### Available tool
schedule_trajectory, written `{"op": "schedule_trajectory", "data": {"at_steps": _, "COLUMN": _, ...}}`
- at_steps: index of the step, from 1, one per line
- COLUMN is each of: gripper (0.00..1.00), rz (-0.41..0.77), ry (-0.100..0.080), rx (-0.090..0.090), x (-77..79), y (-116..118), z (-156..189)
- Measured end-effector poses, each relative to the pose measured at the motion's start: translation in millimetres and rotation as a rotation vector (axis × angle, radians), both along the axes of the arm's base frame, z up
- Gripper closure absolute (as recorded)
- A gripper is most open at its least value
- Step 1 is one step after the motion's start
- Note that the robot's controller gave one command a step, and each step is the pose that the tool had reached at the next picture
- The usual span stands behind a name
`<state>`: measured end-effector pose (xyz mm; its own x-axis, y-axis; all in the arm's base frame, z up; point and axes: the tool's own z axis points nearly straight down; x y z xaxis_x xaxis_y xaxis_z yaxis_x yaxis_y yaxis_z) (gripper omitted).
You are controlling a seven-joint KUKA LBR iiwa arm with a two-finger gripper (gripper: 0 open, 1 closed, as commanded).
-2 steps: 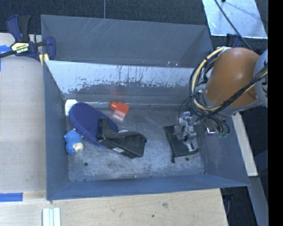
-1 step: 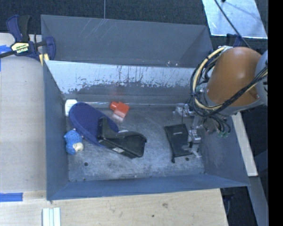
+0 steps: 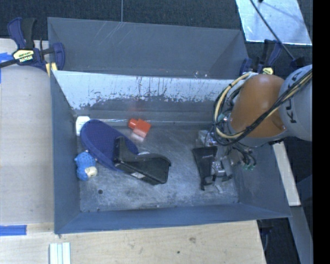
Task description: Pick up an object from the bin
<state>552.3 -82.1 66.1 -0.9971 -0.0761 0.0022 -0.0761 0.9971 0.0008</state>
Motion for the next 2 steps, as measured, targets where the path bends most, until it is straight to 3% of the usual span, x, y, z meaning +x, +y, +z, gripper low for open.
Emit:
{"op": "schedule_trajectory", "data": {"at_steps": 1, "gripper": 1.00, "rz": 0.001, "ry": 0.000, "rx": -0.001, "x": 1.5, "y": 0, "z": 6}}
{"op": "schedule_trajectory", "data": {"at_steps": 2, "gripper": 1.00, "rz": 0.057, "ry": -0.015, "rx": -0.002, "x": -7.4, "y": 12, "z": 137}}
